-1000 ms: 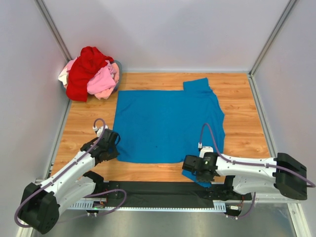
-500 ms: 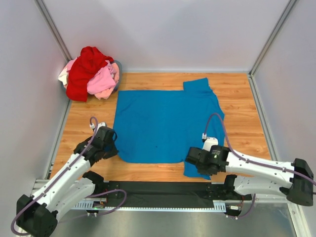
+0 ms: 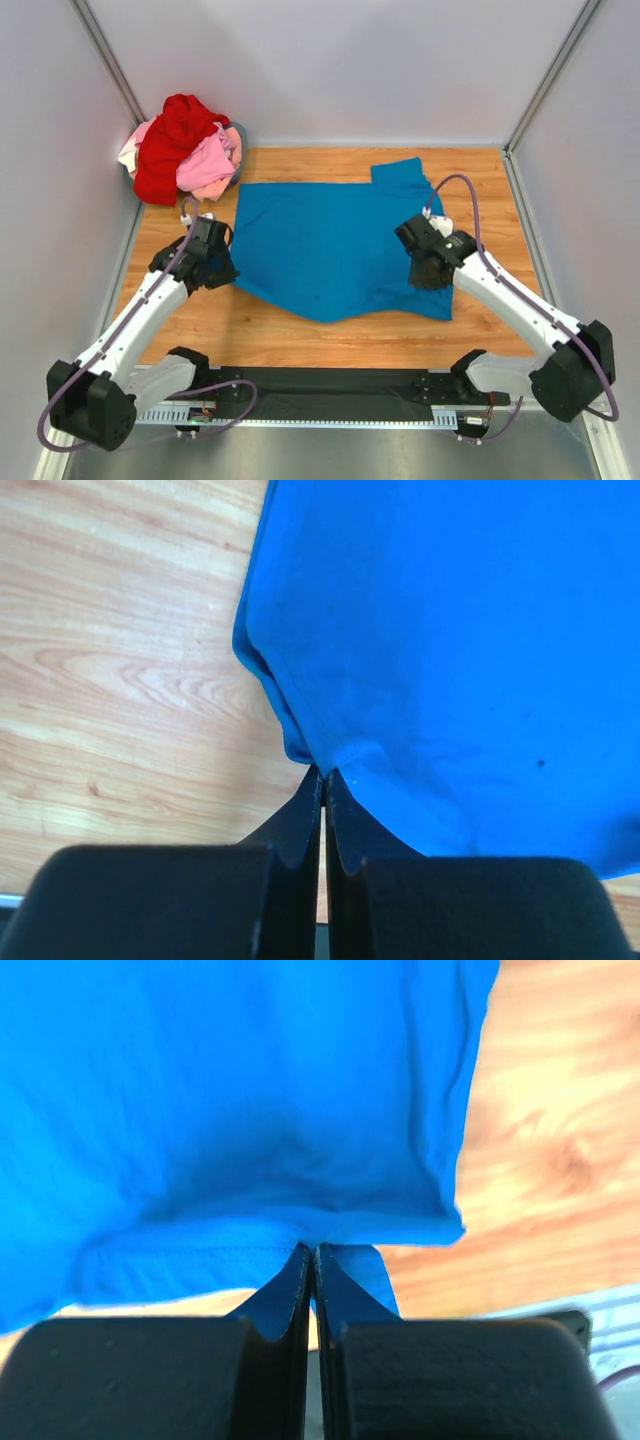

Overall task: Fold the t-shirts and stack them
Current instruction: Fold the tshirt

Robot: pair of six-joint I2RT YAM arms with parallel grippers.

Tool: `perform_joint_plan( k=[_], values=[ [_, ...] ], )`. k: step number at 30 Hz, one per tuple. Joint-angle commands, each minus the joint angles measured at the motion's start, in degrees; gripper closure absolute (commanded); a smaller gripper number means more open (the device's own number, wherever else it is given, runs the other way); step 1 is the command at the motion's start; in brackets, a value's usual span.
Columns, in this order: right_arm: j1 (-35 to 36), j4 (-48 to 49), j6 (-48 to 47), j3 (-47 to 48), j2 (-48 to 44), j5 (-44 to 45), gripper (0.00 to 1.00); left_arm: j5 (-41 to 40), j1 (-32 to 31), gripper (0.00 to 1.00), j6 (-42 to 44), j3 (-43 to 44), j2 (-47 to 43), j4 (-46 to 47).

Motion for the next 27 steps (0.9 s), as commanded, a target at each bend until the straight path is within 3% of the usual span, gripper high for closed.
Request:
perform_joint_plan(
  k=[1,9,27],
  values=[
    [-4.2,4.66,-10.22,5.98,4.13,-1.81,1.0,1.46,1.53,1.0,5.02,3.73,4.58,1.58],
    [-11.95,6.86,-18.65,14.69,13.55,-8.74,1.0,2.51,6.36,1.0,8.1,8.12,13.38,4.13],
    [-17.05,5.81,-24.99,28.15,27.61,-12.45,1.0,3.22,8.65,1.0,9.86,13.04,25.78,6.24]
  ],
)
